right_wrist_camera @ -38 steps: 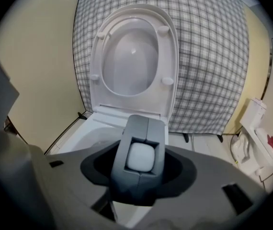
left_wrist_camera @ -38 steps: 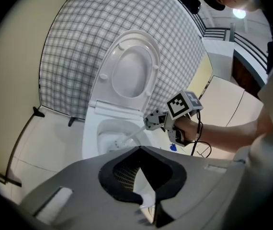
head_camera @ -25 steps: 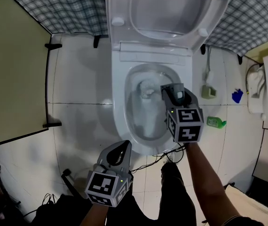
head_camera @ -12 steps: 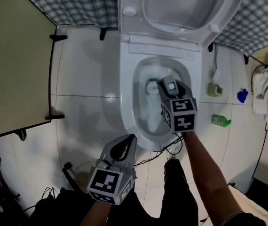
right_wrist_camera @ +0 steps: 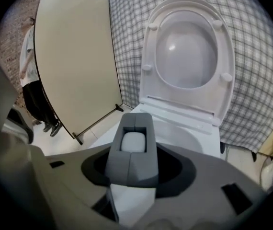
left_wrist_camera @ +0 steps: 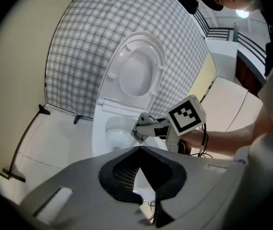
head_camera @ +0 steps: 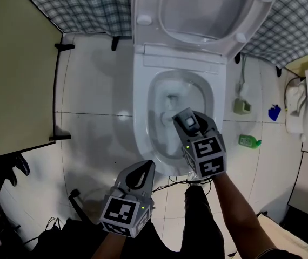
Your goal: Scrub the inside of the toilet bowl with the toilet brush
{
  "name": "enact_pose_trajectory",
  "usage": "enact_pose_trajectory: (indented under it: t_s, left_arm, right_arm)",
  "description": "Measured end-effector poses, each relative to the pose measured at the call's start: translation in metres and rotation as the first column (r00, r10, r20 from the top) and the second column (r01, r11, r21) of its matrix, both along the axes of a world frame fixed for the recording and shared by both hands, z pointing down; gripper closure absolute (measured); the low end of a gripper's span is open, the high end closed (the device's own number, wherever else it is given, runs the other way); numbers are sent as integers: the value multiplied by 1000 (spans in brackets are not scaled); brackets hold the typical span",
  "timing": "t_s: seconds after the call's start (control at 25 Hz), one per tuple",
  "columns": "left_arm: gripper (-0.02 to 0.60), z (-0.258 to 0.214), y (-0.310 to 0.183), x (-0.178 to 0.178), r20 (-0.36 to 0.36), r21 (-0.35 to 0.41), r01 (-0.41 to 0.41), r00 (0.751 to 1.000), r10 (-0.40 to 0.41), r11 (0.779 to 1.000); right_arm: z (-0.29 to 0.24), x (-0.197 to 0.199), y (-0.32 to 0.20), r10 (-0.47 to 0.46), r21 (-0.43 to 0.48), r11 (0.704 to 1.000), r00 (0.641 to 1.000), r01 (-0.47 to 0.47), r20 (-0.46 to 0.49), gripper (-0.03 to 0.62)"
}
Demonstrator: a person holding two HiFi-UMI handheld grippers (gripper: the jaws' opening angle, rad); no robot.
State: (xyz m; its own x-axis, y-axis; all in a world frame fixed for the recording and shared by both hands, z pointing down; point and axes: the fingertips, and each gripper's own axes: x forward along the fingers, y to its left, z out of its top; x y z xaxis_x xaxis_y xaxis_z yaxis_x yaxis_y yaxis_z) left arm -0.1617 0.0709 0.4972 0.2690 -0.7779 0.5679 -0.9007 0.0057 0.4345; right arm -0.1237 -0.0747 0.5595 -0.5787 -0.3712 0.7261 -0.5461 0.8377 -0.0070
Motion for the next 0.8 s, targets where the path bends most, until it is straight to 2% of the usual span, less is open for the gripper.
enact_pose_trajectory:
  t_s: [0.2, 0.44, 0.64, 0.8]
  left_arm:
    - [595, 3, 3, 4, 4, -6, -1, 1000, 1, 1000]
    - [595, 3, 8, 10, -10, -10, 0, 1000, 0, 1000]
    - [595, 2, 5, 16, -19, -7, -7, 1000, 7, 1000]
    - [595, 4, 8, 14, -20, -13, -8, 1000, 8, 1000]
  right_arm:
    - [17, -2, -9, -30, 23, 999, 999, 31, -39, 381]
    - [-20, 25, 14, -60, -21, 998, 997, 59, -45, 385]
    - [-39, 45, 20, -77, 13, 997, 988, 80, -134, 388]
    - [-7, 42, 19, -75, -31, 997, 978, 71, -196, 396]
